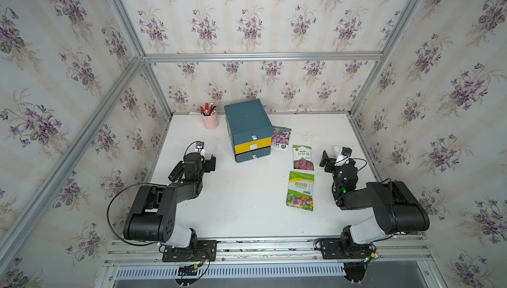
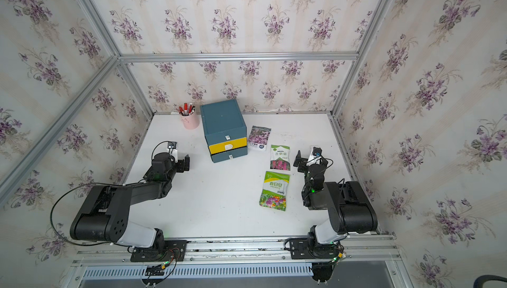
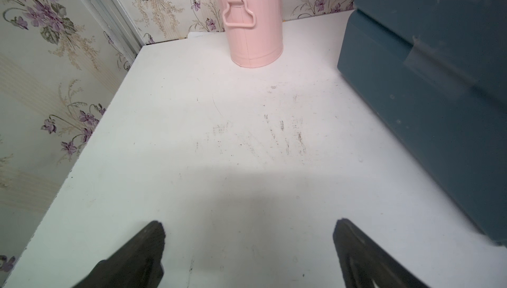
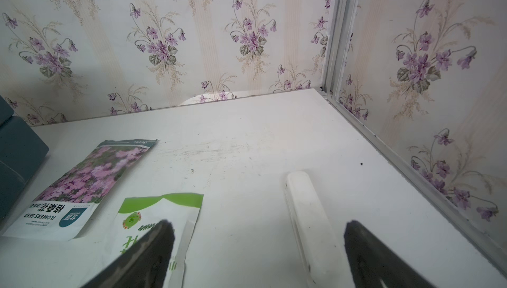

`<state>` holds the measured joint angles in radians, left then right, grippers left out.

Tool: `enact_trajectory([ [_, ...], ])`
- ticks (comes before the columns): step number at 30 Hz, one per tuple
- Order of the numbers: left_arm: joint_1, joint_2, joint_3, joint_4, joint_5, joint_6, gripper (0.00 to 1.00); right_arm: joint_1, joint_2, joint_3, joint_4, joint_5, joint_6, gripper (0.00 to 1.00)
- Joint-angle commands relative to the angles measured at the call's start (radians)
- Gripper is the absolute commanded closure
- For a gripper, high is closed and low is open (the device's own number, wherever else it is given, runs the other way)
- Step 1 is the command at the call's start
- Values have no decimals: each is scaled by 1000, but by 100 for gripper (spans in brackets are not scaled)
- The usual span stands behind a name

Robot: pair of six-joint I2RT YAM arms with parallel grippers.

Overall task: Take the seed bags out of the drawer
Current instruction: Reset both arms

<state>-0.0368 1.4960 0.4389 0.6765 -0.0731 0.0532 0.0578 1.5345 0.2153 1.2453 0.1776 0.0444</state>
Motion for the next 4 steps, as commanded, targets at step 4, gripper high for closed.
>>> enact_trajectory([
  [4, 3, 1, 7, 23, 15, -7, 0, 0, -2, 0, 35, -2, -9, 0],
])
